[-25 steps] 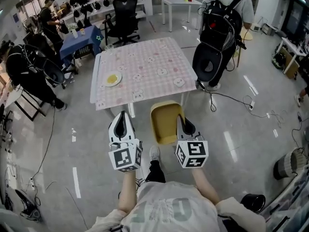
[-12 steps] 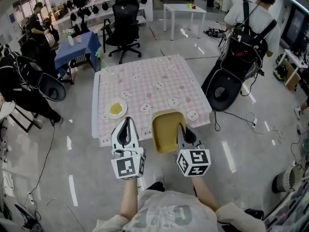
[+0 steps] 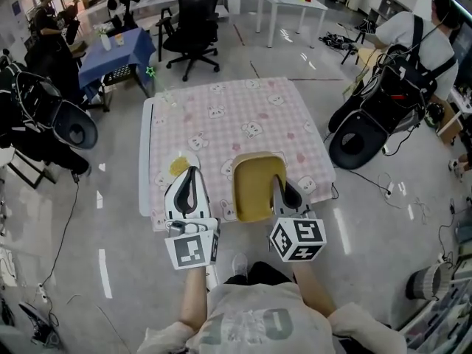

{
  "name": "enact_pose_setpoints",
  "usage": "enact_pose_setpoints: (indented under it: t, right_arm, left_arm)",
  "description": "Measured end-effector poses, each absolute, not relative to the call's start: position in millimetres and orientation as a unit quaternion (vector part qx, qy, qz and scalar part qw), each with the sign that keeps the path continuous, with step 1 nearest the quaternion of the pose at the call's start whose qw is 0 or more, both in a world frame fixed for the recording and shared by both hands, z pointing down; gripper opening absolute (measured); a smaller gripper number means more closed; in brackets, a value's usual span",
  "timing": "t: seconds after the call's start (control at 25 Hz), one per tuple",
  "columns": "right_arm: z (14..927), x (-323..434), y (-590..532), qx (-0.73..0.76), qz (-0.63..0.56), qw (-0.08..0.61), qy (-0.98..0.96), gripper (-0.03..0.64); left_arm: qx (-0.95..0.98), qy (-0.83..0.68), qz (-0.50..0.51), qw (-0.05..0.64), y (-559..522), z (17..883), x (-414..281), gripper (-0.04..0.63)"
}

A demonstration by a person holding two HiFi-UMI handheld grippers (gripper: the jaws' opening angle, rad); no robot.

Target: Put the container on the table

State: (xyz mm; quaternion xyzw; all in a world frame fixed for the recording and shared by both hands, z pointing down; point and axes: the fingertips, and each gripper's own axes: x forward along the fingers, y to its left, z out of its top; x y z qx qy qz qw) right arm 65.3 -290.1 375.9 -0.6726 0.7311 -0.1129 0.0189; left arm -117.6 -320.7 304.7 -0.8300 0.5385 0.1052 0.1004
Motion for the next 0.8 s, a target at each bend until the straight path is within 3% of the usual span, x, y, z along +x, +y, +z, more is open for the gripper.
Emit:
enact_pose_setpoints:
  t: [0.8]
  right_arm:
    - [383.6,80.4,-339.1,-0.655,-0.097,0.016,0.750,0.031]
  left_arm:
    - [-0.806,0.581,0.073,0.093,-356.2,316.5,-103.5,0.029]
